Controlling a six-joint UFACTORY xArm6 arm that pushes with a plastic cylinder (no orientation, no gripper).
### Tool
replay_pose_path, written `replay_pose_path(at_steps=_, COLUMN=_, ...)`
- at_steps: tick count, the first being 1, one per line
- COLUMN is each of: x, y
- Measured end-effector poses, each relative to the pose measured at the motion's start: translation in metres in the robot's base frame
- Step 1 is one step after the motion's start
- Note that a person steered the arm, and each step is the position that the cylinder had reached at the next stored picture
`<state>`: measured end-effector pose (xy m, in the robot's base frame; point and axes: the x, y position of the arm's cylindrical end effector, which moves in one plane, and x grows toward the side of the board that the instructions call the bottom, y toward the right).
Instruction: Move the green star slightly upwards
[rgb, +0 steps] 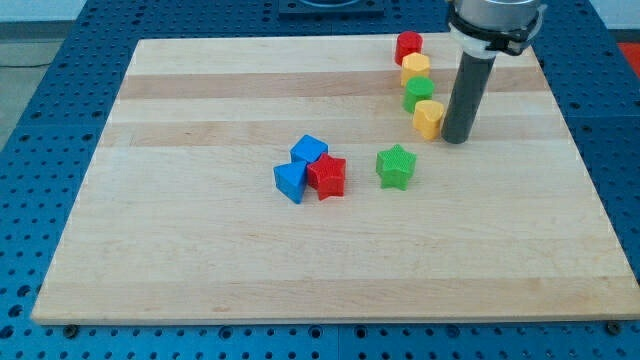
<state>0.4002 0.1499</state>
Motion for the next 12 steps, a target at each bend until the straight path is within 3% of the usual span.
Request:
replay_pose_path(at_steps=4, x=0.004, y=-0.026)
replay_pose_path(at_steps=7, x=0.101, y=-0.056)
replay_pose_path(at_steps=8, x=0.109, y=-0.106)
replay_pose_path(at_steps=10, x=0.078, y=-0.095)
replay_pose_path(at_steps=12, x=0.093, y=-0.072)
